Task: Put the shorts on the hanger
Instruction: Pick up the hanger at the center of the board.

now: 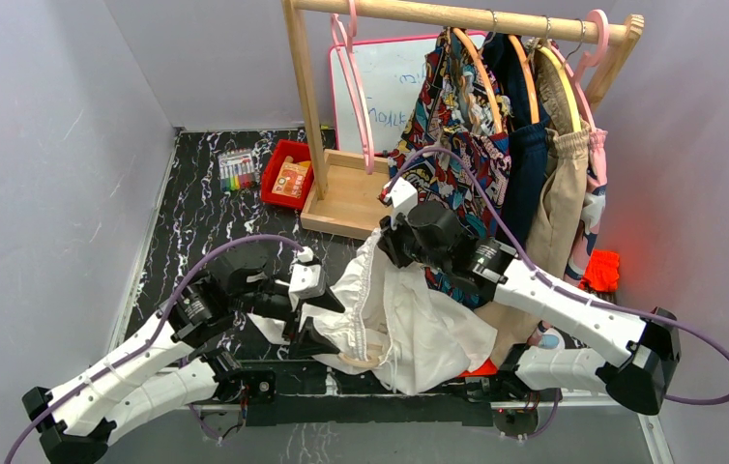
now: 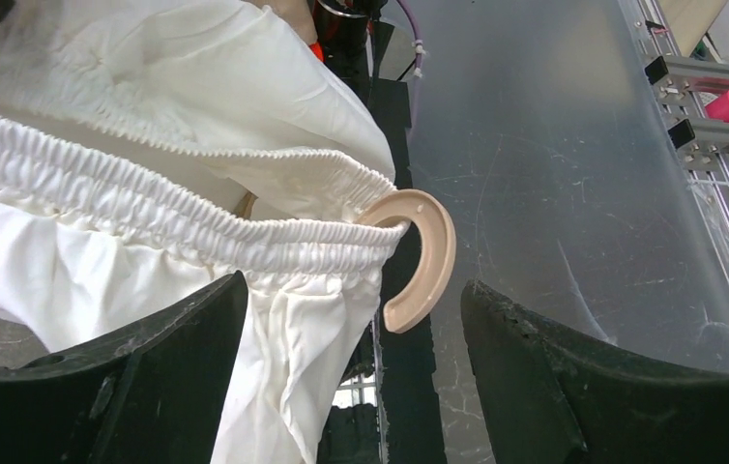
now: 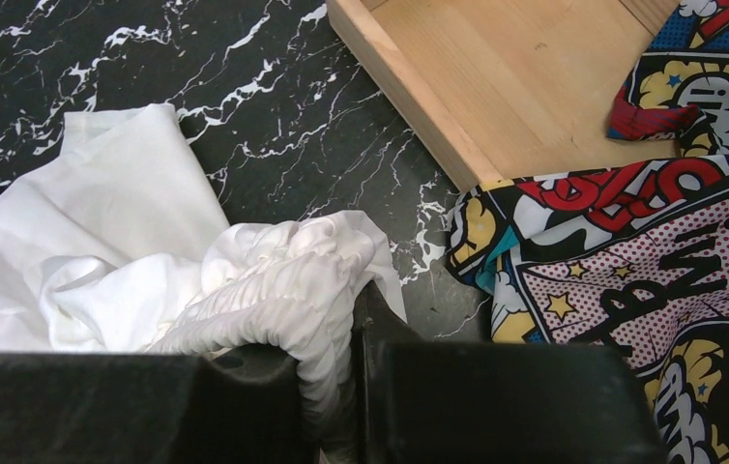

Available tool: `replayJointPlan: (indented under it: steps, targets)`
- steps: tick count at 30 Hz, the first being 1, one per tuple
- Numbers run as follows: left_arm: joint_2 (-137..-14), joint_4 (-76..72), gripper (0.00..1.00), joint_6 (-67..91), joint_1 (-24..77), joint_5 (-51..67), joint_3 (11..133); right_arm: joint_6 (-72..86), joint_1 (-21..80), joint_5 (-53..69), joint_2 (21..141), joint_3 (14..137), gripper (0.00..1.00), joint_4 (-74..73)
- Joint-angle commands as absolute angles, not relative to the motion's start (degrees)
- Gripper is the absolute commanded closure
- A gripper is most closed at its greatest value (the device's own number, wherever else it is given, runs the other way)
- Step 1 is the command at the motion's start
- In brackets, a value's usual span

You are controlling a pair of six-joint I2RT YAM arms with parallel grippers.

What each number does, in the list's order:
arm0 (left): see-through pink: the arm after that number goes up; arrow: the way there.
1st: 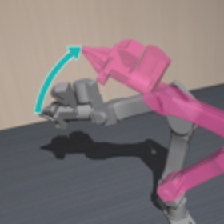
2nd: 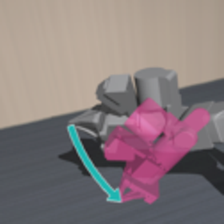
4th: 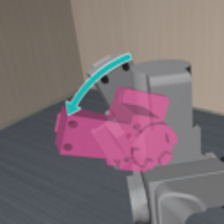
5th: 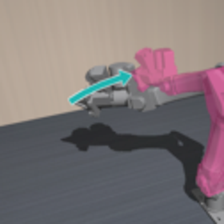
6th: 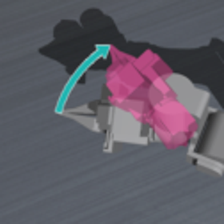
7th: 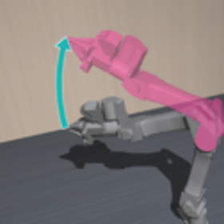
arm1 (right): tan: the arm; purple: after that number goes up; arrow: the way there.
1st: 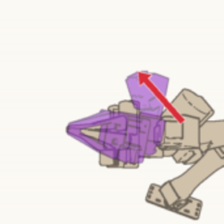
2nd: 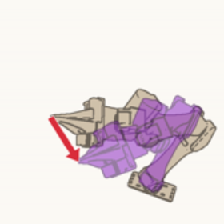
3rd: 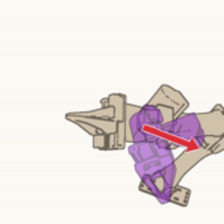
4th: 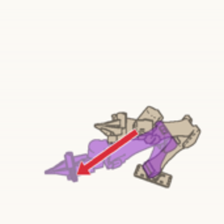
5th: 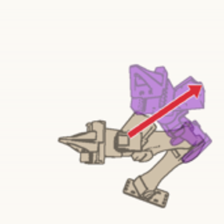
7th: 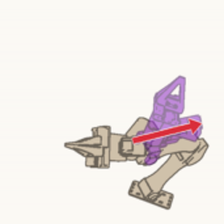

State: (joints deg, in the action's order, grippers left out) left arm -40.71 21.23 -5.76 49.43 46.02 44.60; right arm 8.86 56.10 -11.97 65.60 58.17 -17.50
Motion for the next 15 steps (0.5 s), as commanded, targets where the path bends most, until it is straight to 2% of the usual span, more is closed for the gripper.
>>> replayJointPlan:
  steps: [1,15]
  targets:
    - [-41.46,19.43,0.21,-6.9,50.24,49.03,46.16,9.15,54.01,-9.5,66.34,58.77,1.0,-11.86]
    - [-47.85,18.11,0.19,-10.41,56.47,43.53,47.06,9.31,50.59,-6.43,69.35,60.88,1.0,-11.92]
